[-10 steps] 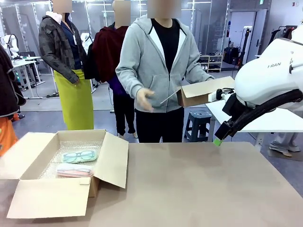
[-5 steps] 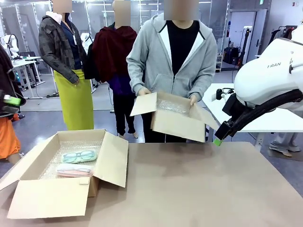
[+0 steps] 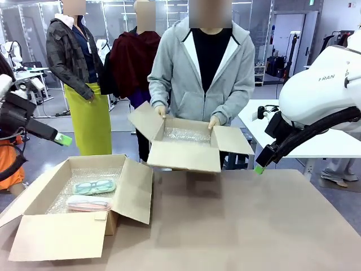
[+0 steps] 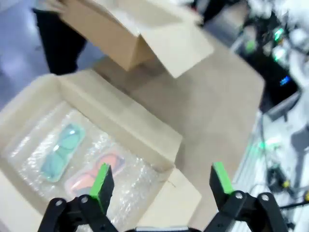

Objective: Pack the glasses set securely to prepare it for shipping.
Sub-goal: Position the Package Box on the left side of the table.

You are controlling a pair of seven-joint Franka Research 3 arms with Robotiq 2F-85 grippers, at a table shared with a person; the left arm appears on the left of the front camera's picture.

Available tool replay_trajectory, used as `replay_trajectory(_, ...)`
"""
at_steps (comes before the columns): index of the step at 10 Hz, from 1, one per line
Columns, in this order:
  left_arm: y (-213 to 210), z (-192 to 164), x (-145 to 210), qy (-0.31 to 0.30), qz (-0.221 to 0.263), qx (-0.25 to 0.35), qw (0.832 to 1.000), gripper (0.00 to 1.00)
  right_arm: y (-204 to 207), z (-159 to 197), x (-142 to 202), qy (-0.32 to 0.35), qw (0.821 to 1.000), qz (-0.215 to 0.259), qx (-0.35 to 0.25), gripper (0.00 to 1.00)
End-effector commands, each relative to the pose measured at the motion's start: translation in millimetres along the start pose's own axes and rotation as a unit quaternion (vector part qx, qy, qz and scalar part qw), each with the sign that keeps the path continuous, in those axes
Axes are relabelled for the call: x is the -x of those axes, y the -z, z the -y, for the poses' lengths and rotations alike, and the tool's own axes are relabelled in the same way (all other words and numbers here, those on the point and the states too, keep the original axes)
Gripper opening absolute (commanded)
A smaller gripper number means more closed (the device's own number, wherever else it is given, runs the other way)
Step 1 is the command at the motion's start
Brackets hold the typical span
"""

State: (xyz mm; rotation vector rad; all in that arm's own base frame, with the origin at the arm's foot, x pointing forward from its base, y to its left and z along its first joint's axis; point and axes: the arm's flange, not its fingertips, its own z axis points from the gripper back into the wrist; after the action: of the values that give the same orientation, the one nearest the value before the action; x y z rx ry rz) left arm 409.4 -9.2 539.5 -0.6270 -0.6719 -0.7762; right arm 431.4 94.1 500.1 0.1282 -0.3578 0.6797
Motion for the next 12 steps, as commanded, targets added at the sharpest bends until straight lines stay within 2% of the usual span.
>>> replay_trajectory(1,9,20,-2,0.050,-0.060,-0.038,0.996,1.00,-2,1,-1,-0.008,1.000,-0.004,0.003,1.00)
replay_trajectory(3,14,33,-10,0.069,-0.099,-0.090,0.989,1.00,-2,1,-1,-0.008,1.000,-0.004,0.003,1.00)
replay_trajectory(6,14,32,1,0.061,-0.127,-0.094,0.986,1.00,-2,1,-1,-0.008,1.000,-0.004,0.003,1.00)
replay_trajectory(7,15,33,-14,0.083,-0.115,-0.083,0.986,1.00,-2,1,-1,-0.008,1.000,-0.004,0.003,1.00)
replay_trajectory(12,15,33,-14,0.083,-0.115,-0.083,0.986,1.00,-2,1,-1,-0.008,1.000,-0.004,0.003,1.00)
